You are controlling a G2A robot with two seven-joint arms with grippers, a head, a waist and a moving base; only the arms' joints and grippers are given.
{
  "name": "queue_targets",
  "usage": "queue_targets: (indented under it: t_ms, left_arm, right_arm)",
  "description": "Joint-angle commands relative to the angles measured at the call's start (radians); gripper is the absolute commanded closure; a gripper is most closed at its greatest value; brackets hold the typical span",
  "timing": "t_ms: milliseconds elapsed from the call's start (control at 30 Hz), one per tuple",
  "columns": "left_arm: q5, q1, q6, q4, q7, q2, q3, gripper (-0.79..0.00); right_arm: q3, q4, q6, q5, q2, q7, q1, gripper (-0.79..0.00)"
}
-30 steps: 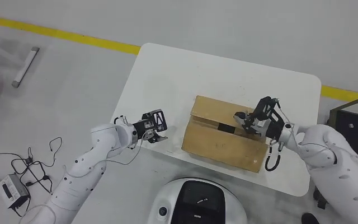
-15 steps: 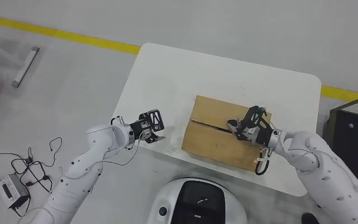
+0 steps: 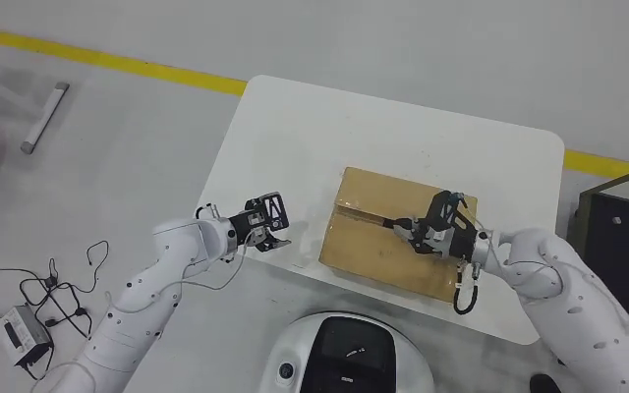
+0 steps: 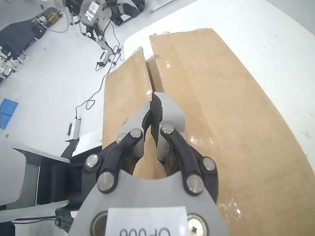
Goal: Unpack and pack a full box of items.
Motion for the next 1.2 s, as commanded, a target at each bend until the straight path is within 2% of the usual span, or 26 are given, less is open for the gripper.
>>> queue_targets:
  t_ms: [0, 200, 433, 833, 1167]
  left_arm:
    - [0.000, 0.000, -0.002, 0.000, 0.000, 0.000, 0.000, -0.785]
    - [0.004, -0.008, -0.025, 0.013, 0.000, 0.001, 0.015, -0.785]
    - [0.038, -0.047, -0.022, 0.066, 0.022, -0.007, 0.078, -0.785]
    - [0.156, -0.157, 0.149, 0.197, 0.148, -0.043, 0.237, -0.785]
    - [0.178, -0.274, 0.180, 0.347, 0.196, -0.088, 0.373, -0.785]
  right_arm:
    - [-0.006, 0.004, 0.020, -0.030, -0.002, 0.006, 0.004, 0.000]
    - [-0.020, 0.016, 0.043, -0.044, -0.010, -0.001, 0.010, 0.000]
    - [-0.021, 0.034, 0.071, -0.023, -0.016, 0.016, 0.020, 0.000]
    - [-0.018, 0.045, 0.075, 0.011, -0.024, 0.029, 0.030, 0.000]
    - [-0.025, 0.076, 0.066, 0.031, -0.032, 0.039, 0.040, 0.000]
